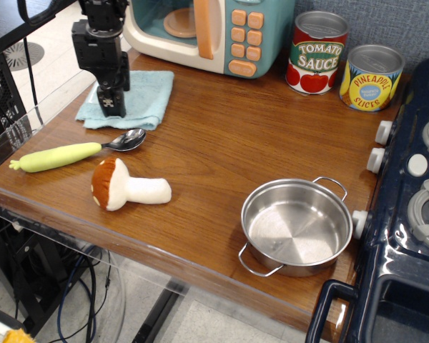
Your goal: Move the blue rag so that it's in front of the canned goods.
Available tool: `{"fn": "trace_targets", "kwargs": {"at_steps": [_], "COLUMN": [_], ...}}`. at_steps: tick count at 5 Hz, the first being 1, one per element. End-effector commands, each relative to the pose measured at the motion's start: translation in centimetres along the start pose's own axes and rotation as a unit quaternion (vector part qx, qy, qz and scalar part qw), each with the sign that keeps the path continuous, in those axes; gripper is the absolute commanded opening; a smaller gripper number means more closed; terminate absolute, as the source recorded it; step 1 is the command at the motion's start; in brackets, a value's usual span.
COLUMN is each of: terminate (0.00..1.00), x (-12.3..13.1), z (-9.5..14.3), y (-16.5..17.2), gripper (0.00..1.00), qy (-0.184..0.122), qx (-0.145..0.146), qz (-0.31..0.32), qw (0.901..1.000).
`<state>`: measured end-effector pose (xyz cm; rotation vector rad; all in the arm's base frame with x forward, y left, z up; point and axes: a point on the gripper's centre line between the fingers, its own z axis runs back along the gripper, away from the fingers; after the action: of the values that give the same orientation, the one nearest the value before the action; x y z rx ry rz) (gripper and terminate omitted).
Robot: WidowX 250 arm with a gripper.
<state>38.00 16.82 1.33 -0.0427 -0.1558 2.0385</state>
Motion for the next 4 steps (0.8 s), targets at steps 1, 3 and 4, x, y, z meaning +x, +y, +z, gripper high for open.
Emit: {"fn": "trace_targets", "kwargs": {"at_steps": [1, 3, 4], "terminate": [0.00, 0.00, 0.00], "x": [-8.1, -15.3, -19.0], "z": [1.2, 0.8, 1.3], "y": [1.8, 4.6, 6.6], "gripper": [1.00, 1.00, 1.00], "qy": [0.024, 0.040, 0.040], "qx": [-0.008, 0.007, 0.002], "qz": [-0.046, -0.101, -0.152], "qw": [0.9986, 0.9941, 0.9875]}}
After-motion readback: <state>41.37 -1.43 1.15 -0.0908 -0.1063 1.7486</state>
